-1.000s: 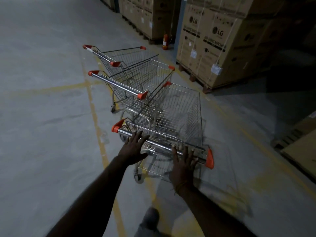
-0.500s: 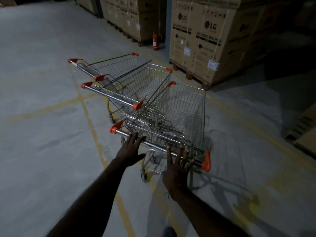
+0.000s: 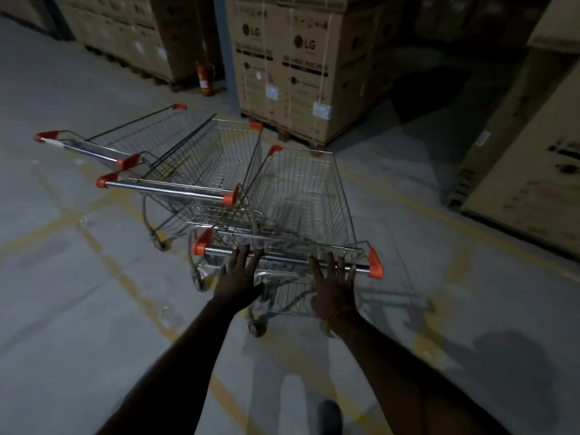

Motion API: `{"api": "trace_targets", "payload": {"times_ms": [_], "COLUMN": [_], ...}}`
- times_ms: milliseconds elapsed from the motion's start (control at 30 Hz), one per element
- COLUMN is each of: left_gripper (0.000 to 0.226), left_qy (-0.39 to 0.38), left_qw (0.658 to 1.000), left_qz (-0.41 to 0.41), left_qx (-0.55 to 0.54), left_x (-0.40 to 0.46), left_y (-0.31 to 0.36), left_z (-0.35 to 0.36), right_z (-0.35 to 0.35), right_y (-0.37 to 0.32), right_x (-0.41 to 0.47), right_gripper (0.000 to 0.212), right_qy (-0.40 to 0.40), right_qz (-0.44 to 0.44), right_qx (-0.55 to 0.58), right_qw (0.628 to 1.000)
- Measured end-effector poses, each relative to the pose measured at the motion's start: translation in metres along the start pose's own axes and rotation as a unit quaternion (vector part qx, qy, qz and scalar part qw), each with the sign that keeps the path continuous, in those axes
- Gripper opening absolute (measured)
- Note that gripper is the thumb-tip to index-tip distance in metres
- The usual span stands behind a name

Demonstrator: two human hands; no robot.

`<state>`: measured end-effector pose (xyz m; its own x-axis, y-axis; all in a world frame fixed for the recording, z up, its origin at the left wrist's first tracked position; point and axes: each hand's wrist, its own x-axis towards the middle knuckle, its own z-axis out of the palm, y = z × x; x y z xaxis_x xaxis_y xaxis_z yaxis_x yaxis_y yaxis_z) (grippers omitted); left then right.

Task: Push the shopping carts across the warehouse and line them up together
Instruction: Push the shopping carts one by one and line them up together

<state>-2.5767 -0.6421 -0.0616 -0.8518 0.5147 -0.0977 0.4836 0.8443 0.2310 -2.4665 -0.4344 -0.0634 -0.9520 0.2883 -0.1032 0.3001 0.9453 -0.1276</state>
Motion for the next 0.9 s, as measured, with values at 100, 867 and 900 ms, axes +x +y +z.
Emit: {"api": "trace_targets", "payload": {"times_ms": [100,867,900], "left_gripper": [0.085,0.07,0.069], "left_qy": [0.003,-0.238,-0.245], "left_qw": [0.999,0.907,0.898], "left_qz": [0.035,0.323,0.343], "left_qx": [-0.009,0.124,0.125], "left_x": [-0.007,-0.152,-0.175], "left_y": [-0.006,0.265,0.291], "left_z": [-0.001,0.077,0.081], "right_z": [-0.005,-0.027,-0.028], "right_y": [-0.011,0.138,0.149], "right_x": [-0.008,-0.354,-0.385], "right_gripper": [0.092,0.067,0.066], "right_qy": [-0.025,-0.152,-0.152], "right_qz": [0.031,0.335,0.356], "right_qx": [0.047,0.086,0.091], "right_qw": [0.998,0.926,0.917]}}
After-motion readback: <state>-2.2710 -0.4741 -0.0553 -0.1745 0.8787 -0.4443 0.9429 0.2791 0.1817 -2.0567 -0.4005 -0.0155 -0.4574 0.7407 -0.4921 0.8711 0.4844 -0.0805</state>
